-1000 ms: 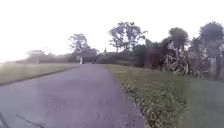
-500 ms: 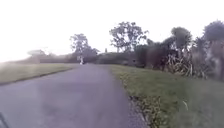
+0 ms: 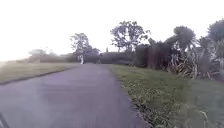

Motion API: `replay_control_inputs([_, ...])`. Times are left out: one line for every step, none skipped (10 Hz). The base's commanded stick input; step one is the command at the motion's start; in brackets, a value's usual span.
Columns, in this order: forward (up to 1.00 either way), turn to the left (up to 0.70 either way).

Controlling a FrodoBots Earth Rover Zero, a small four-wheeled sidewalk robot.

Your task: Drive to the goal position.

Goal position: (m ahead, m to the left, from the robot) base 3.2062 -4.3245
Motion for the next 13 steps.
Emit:
replay_control_inputs([0.7,0.0])
replay_control_inputs([0.7,0.0])
replay_control_inputs([0.7,0.0])
replay_control_inputs([0.7,0.0])
replay_control_inputs([0.7,0.0])
replay_control_inputs([0.7,0.0])
replay_control_inputs([0.7,0.0])
replay_control_inputs([0.7,0.0])
replay_control_inputs([0.7,0.0])
replay_control_inputs([0.7,0.0])
replay_control_inputs([0.7,0.0])
replay_control_inputs([0.7,0.14])
replay_control_inputs([0.7,0.14])
